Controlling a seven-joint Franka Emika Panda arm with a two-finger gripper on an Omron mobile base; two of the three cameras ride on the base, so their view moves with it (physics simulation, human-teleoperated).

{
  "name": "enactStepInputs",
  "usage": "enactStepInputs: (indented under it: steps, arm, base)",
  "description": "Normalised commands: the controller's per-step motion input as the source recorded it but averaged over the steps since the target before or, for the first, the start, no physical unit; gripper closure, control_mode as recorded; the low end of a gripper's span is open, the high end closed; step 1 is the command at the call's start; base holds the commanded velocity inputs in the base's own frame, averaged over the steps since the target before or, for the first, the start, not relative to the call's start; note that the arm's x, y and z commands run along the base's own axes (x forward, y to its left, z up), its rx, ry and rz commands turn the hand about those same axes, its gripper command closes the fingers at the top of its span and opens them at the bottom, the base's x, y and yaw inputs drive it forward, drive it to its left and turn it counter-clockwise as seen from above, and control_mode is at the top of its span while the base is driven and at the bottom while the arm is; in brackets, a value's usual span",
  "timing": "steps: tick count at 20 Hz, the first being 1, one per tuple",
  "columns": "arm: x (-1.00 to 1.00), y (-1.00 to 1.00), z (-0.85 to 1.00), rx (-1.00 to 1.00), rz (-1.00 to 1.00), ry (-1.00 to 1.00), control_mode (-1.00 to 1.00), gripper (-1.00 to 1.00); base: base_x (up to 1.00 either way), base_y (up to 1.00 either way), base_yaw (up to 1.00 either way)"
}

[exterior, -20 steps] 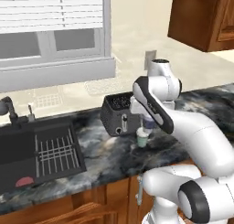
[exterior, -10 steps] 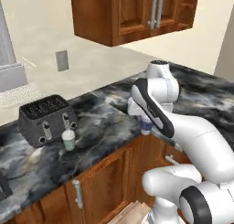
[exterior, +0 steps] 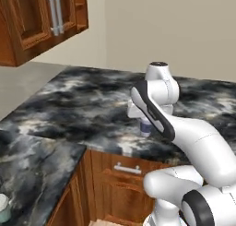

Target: Move the drinks to the dining counter.

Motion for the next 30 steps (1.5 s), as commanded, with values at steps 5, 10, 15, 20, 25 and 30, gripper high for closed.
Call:
enactStepInputs:
  steps: [5, 10, 15, 20, 25, 30]
  arm:
    - [0.00, 0.00, 0.00, 0.00, 0.00, 0.00, 1.00, 1.00]
    - [0.00, 0.00, 0.00, 0.00, 0.00, 0.00, 1.00, 1.00]
    - [0.00, 0.00, 0.00, 0.00, 0.00, 0.00, 1.00, 1.00]
    - [0.00, 0.00, 0.00, 0.00, 0.00, 0.00, 1.00, 1.00]
    - [0.00, 0.00, 0.00, 0.00, 0.00, 0.00, 1.00, 1.00]
    - [0.00, 0.00, 0.00, 0.00, 0.00, 0.00, 1.00, 1.00]
  base:
    - [0.54, -0.29, -0.70]
    - [1.00, -0.28, -0.20]
    - [1.00, -0.53, 0.06]
    - [1.00, -0.33, 0.04]
    - [1.00, -0.02, -0.09]
    - [1.00, 0.00, -0.35]
